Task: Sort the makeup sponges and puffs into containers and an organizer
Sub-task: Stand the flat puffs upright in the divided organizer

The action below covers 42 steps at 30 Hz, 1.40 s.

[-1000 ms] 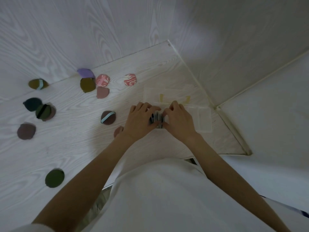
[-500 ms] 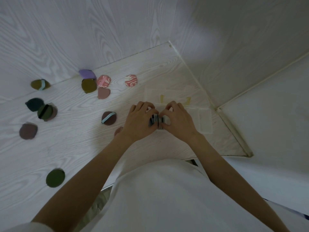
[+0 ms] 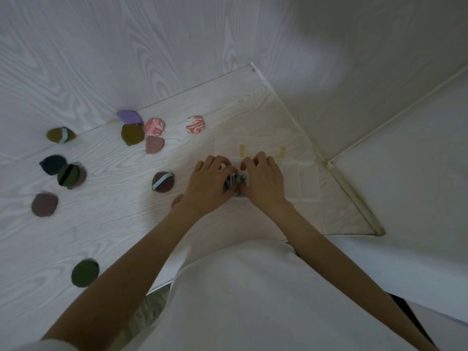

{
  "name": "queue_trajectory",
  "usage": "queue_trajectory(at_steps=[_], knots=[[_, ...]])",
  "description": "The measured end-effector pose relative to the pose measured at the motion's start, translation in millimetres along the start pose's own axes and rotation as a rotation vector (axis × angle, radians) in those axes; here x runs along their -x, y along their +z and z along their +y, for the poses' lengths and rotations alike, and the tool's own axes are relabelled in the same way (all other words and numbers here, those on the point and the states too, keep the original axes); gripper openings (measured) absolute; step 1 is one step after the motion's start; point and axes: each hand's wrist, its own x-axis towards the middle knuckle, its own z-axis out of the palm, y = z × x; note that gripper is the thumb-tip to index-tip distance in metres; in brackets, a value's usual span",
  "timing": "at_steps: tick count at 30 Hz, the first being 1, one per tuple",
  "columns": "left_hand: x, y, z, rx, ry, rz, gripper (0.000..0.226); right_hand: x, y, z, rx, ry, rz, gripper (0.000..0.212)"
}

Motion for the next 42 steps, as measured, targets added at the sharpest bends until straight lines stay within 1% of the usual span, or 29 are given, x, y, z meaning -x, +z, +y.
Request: queue_trajectory(at_steps=[3, 6, 9, 12, 13, 15, 18, 20, 22, 24, 25, 27, 31, 35, 37, 39, 41, 42], knots=[[6.9, -0.7, -0.9, 0.101, -0.048, 0.037, 0.041, -1.4, -1.1, -1.4, -0.026, 0.026, -0.070, 0.034], [16.0, -2.8, 1.0, 0.215, -0.062, 0.055, 0.038, 1.6, -9.8, 6.8, -0.164, 0.039, -0.133, 0.038], [32.5, -11.2, 1.9, 0.286, -0.138, 0.111, 0.034, 6.2, -24.4, 6.0, -0.285, -0.012, -0.112, 0.033], [65.7, -27.4, -3.8, 0.388, -0.343, 0.254, 0.025, 6.6, -34.7, -16.4, -0.361, -0.181, -0.108, 0.020], [78.8, -31.8, -7.4, 0.430, -0.412, 0.303, 0.024, 6.3, -35.8, -26.8, -0.394, -0.234, -0.127, 0.018], [113.9, -38.9, -19.6, 0.442, -0.558, 0.392, 0.026, 6.0, -29.1, -57.0, -0.441, -0.357, -0.202, 0.017], [169.4, -36.2, -42.7, 0.391, -0.782, 0.437, 0.024, -0.8, -1.0, -100.0, -0.330, -0.496, -0.310, 0.025], [205.2, -32.8, -56.1, 0.347, -0.926, 0.425, 0.026, -12.2, 26.4, -124.3, -0.221, -0.553, -0.335, 0.033], [234.6, -29.2, -69.0, 0.306, -1.021, 0.382, 0.030, -27.6, 52.8, -141.5, -0.069, -0.496, -0.340, 0.039], [256.1, -25.9, -86.0, 0.300, -1.094, 0.355, 0.035, -40.3, 72.0, -154.1, 0.064, -0.378, -0.371, 0.040], [261.2, -24.9, -94.8, 0.316, -1.122, 0.358, 0.038, -43.8, 78.2, -157.2, 0.098, -0.336, -0.384, 0.040], [265.4, -26.6, -116.0, 0.365, -1.170, 0.393, 0.043, -44.3, 86.8, -165.3, 0.087, -0.321, -0.392, 0.039], [257.4, -38.7, -178.4, 0.426, -1.259, 0.433, 0.051, -37.5, 93.8, -188.7, -0.061, -0.335, -0.363, 0.041], [239.2, -44.4, -238.6, 0.395, -1.337, 0.331, 0.057, -29.6, 93.6, -197.4, -0.163, -0.426, -0.318, 0.032], [230.6, -45.0, -257.7, 0.347, -1.331, 0.269, 0.053, -28.1, 91.9, -200.5, -0.202, -0.443, -0.273, 0.027], [226.7, -43.6, -267.5, 0.292, -1.289, 0.243, 0.045, -28.0, 87.9, -203.0, -0.249, -0.419, -0.240, 0.023], [226.6, -44.0, -268.0, 0.289, -1.243, 0.287, 0.034, -28.2, 82.5, -202.7, -0.277, -0.386, -0.216, 0.025], [227.8, -46.1, -264.0, 0.332, -1.232, 0.337, 0.025, -27.3, 79.3, -201.8, -0.285, -0.372, -0.212, 0.026]])
